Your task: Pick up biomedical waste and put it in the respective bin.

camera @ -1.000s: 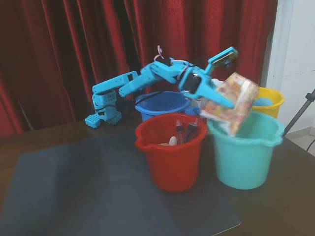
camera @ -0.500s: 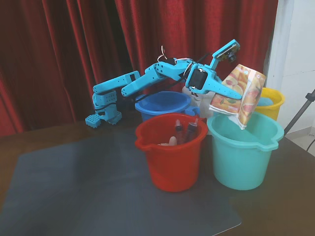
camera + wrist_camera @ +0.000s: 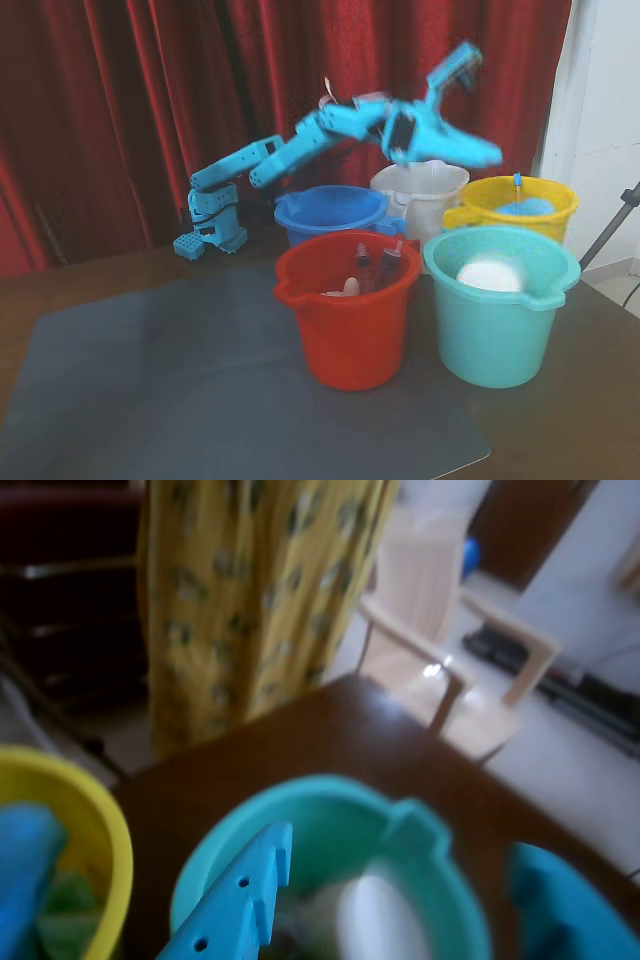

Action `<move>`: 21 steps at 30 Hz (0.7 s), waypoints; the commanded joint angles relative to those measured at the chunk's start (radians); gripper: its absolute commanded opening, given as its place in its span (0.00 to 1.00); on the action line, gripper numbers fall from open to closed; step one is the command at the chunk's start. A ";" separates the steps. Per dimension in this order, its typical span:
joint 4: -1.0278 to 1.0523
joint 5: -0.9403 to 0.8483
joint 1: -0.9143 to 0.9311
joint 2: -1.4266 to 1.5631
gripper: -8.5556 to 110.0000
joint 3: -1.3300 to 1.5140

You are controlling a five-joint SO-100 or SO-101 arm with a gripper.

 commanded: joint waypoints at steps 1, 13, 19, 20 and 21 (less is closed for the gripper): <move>0.049 -0.003 0.009 0.123 0.29 -0.110; 1.259 -1.118 0.305 0.765 0.07 -0.104; 1.057 -1.178 0.494 1.571 0.07 1.135; 0.985 -1.180 0.529 1.658 0.07 1.305; 0.919 -1.180 0.554 1.744 0.07 1.450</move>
